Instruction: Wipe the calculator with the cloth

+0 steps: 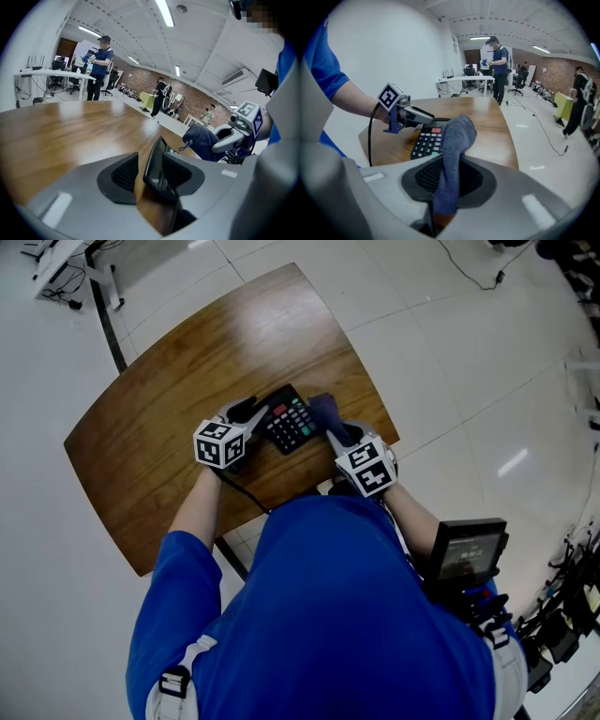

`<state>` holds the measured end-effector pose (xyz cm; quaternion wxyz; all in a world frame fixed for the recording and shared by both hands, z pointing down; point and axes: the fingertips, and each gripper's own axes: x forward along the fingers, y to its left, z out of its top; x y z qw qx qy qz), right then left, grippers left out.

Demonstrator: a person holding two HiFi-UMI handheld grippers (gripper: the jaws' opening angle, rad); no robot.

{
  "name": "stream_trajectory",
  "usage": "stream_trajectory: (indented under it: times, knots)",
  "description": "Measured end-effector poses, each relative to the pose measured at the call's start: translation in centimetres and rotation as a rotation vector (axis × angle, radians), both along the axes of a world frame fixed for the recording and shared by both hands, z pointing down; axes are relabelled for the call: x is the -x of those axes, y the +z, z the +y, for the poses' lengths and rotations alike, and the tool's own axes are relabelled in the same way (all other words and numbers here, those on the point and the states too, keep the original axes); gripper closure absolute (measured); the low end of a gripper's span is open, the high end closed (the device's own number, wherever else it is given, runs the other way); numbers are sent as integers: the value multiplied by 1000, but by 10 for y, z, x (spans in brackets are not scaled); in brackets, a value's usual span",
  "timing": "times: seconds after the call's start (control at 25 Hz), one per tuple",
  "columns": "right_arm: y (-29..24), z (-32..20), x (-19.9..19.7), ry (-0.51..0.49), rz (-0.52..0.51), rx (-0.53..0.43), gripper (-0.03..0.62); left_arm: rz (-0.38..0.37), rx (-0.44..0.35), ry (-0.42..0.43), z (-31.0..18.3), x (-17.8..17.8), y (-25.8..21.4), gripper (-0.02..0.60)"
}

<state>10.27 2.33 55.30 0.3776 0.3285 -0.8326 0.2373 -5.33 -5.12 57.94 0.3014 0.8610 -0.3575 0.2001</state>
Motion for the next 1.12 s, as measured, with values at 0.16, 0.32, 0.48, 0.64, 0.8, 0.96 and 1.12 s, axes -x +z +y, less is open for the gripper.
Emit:
stream_trajectory:
  times: [0.16,0.32,0.48,0.64,0.8,0.96,1.12]
  knots:
    - [9,-15,-31,66,52,-17,525,-15,-29,-69,2,18,-3,407]
    - [21,-34,-65,93,152,-35,525,-32,-50,-161,16,36,-14,407]
    - [39,-37,-75,36,236,-13,523,-39,-68,-236,40,39,-30,407]
    - [53,-30,-69,-35,266,-3,523,-38,-92,-289,63,31,-43,407]
    - [56,-28,-65,-75,264,-3,522,-51,-112,-330,78,18,-54,410]
    - [57,-28,-62,-116,259,-4,520,-84,-144,-349,88,3,-62,416]
    - [56,-25,-59,-173,241,-19,516,-141,-191,-323,99,-17,-72,422]
